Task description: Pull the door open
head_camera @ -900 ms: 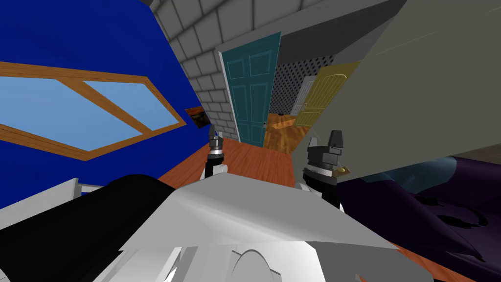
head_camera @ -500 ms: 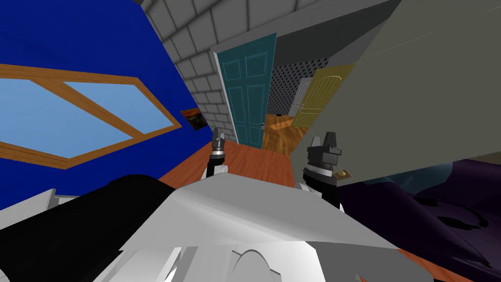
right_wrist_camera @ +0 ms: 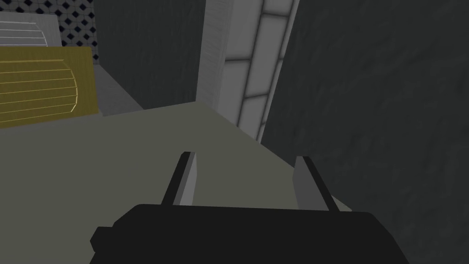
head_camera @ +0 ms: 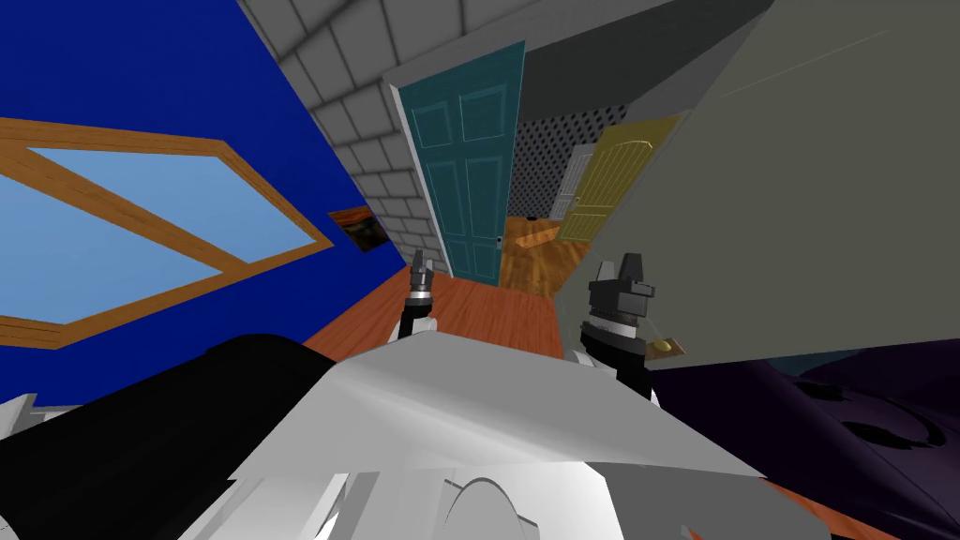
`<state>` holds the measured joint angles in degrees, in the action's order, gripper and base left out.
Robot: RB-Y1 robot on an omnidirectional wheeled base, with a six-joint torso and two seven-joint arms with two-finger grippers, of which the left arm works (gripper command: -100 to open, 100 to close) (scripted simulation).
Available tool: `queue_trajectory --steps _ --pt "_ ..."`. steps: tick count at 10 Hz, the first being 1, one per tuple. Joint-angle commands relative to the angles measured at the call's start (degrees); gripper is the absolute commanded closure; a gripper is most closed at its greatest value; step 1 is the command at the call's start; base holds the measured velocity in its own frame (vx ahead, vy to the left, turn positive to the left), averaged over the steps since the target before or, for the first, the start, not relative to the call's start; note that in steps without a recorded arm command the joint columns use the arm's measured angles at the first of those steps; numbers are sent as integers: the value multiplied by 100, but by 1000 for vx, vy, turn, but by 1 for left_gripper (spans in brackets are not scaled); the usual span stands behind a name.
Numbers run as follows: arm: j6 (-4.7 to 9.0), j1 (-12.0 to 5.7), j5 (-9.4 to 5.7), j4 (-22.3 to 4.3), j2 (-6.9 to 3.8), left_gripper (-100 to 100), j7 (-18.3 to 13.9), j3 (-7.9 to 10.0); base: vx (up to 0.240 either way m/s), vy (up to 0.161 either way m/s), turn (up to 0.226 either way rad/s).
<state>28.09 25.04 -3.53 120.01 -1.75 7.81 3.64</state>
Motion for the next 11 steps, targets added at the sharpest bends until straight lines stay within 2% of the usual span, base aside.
queue_trajectory --steps 1,5,7,10,11 --pt "69 -14 -8 -193 -59 -100 -47 -6 128 -21 -78" --pt "231 -93 -35 -770 -207 -100 -179 -9 177 -36 -77" --pt "309 -131 -47 -1047 -263 -100 -242 -10 131 -29 -72" --pt "387 -170 -60 -1327 -318 -100 -306 -12 132 -16 -60" --pt "442 -197 -70 -1524 -350 -100 -350 -13 144 -41 -99"
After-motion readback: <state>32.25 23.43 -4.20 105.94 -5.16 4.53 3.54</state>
